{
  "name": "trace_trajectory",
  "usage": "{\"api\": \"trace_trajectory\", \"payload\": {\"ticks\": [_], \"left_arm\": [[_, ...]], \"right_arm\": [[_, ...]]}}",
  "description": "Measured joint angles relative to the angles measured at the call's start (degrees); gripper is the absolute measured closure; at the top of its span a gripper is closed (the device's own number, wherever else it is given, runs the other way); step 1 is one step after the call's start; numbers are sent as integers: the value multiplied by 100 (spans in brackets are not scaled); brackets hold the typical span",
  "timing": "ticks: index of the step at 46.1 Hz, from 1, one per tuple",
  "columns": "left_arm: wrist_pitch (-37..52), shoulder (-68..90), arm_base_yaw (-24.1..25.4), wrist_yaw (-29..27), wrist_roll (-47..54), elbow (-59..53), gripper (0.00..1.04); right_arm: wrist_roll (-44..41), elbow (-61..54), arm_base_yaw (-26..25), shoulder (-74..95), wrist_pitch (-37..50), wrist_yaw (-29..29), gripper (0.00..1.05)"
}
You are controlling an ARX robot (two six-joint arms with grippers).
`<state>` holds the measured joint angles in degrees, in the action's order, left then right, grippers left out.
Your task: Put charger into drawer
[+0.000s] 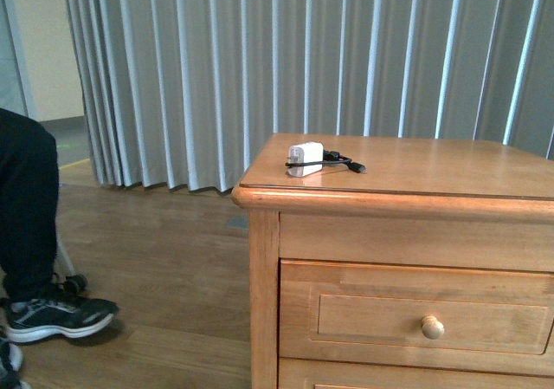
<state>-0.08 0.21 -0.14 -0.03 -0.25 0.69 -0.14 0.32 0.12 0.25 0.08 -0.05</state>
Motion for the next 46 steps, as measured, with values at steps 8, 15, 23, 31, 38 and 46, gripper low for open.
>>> {"api": "trace_trajectory", "payload": {"ticks": [8, 15, 23, 31, 38, 46], "left_arm": [[0, 0, 0, 0, 0, 0, 6], [0, 0, 0, 0, 0, 0, 6], [0, 0, 0, 0, 0, 0, 6], [0, 0, 0, 0, 0, 0, 6], [0, 0, 0, 0, 0, 0, 6], [0, 0, 0, 0, 0, 0, 6]], "right_arm": [[0, 0, 0, 0, 0, 0, 8], [0, 0, 0, 0, 0, 0, 8], [-516, 2, 219, 203, 74, 592, 8], [-1169, 236, 1088, 2299, 1587, 1073, 8], [-1235, 723, 1615, 5012, 3528, 1296, 8], [-1270, 1517, 1845, 7466, 4981, 1346, 8]]}}
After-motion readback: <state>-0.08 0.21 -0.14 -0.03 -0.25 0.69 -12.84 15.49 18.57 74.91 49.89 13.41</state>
